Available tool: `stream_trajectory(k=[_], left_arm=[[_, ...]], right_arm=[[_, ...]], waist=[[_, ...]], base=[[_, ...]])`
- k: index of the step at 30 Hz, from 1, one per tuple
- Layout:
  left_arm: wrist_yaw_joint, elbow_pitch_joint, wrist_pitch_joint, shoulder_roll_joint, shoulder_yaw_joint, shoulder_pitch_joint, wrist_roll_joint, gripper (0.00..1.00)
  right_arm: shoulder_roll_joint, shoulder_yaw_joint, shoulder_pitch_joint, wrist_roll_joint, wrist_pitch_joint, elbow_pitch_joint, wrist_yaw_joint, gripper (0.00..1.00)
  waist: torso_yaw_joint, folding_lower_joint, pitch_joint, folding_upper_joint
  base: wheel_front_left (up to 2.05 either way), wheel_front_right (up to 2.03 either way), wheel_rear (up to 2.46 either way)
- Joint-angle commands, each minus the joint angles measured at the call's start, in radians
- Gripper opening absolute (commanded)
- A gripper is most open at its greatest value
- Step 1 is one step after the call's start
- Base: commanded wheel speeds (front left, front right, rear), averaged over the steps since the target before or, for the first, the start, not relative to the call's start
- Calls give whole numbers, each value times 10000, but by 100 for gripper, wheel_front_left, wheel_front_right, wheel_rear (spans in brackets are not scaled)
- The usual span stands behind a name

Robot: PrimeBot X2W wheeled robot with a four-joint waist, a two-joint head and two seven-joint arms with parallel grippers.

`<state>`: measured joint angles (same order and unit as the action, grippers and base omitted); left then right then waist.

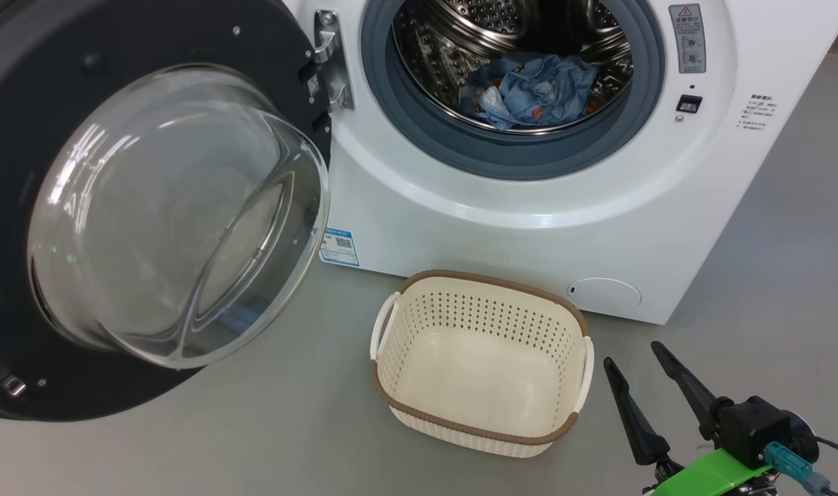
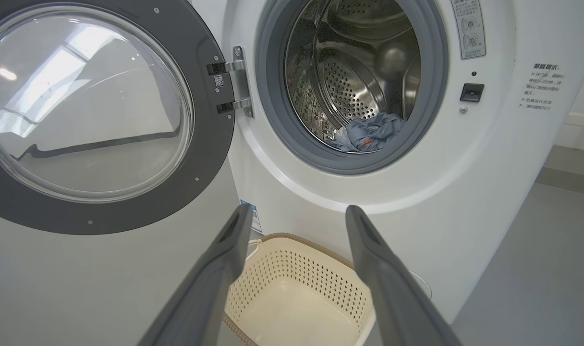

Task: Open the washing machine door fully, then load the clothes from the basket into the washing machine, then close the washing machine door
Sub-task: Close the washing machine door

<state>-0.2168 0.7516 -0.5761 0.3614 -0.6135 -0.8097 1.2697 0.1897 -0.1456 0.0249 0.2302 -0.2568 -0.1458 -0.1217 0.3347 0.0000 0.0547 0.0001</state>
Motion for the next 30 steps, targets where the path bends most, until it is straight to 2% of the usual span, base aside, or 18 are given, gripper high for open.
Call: stream_trajectory(k=[1, 12, 30], left_arm=[[-79, -393, -219, 514, 23, 189, -100, 0], [-480, -1254, -1073, 280, 455, 771, -193, 0], [-1116, -3425, -2617, -405, 991, 1807, 87, 0]], right_arm=[[45, -175, 232, -84, -49, 195, -90, 100], [-11, -223, 187, -65, -49, 171, -90, 100], [-48, -64, 29, -92, -49, 238, -90, 100]], waist=[[7, 0, -30, -1], [-17, 0, -186, -1], [-61, 0, -338, -1]], base=[[0, 0, 0], [0, 0, 0], [0, 0, 0]])
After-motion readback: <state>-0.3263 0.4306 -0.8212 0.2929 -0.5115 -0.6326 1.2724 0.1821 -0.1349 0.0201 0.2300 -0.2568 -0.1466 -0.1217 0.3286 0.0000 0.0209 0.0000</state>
